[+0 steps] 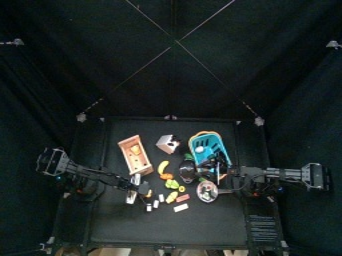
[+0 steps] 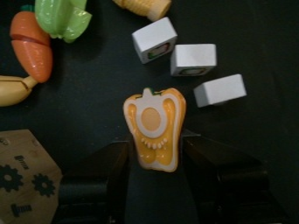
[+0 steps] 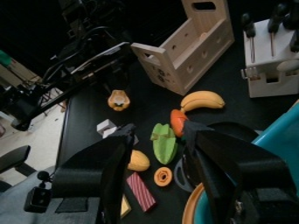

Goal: Place squash half above white sushi pieces

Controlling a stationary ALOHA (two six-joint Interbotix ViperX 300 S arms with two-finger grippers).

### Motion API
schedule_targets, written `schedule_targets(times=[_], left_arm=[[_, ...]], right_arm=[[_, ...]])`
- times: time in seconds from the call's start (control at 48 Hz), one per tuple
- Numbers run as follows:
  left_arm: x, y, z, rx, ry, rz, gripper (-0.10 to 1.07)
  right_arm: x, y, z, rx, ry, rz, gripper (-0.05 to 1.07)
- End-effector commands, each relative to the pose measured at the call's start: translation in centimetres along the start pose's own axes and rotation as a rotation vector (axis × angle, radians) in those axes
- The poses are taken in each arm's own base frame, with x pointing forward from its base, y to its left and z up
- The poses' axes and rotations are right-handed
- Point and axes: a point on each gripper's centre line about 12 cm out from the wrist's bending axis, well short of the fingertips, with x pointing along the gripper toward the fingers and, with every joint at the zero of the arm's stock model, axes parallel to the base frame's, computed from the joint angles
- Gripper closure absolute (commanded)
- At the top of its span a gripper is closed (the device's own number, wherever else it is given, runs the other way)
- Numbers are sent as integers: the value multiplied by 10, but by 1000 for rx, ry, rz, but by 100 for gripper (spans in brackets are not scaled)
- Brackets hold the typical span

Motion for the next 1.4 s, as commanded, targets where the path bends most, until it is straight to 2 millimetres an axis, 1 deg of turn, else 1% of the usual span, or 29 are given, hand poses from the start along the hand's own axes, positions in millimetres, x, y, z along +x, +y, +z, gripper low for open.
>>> schedule_targets(times=[0.0, 0.104, 0.25, 0.417, 0.646, 0.75, 1.062, 1.208, 1.375], left_arm=[[4, 3, 6, -3, -36, 8, 20], [13, 6, 5, -12, -41, 14, 20], [27, 4, -1, -8, -2, 9, 19], [31, 3, 3, -14, -3, 5, 13], [24, 3, 6, -17, -26, 7, 2], [18, 4, 8, -28, -43, 7, 2], [-3, 5, 24, -55, -139, 10, 2], [-6, 5, 30, -55, -185, 15, 2], [-6, 5, 31, -56, -193, 14, 2]], right_arm=[[1, 1, 3, -4, -9, 5, 18], [2, 0, 2, -2, -1, 1, 18], [4, -1, 0, 0, 9, -3, 18], [5, -2, -2, 0, 18, -6, 18], [5, -2, -2, 1, 18, -6, 18], [5, -2, -2, -1, 19, -7, 18], [6, -1, 1, 0, 10, -5, 18], [7, -1, 2, 0, 8, -5, 18], [7, -1, 2, 0, 8, -5, 18]])
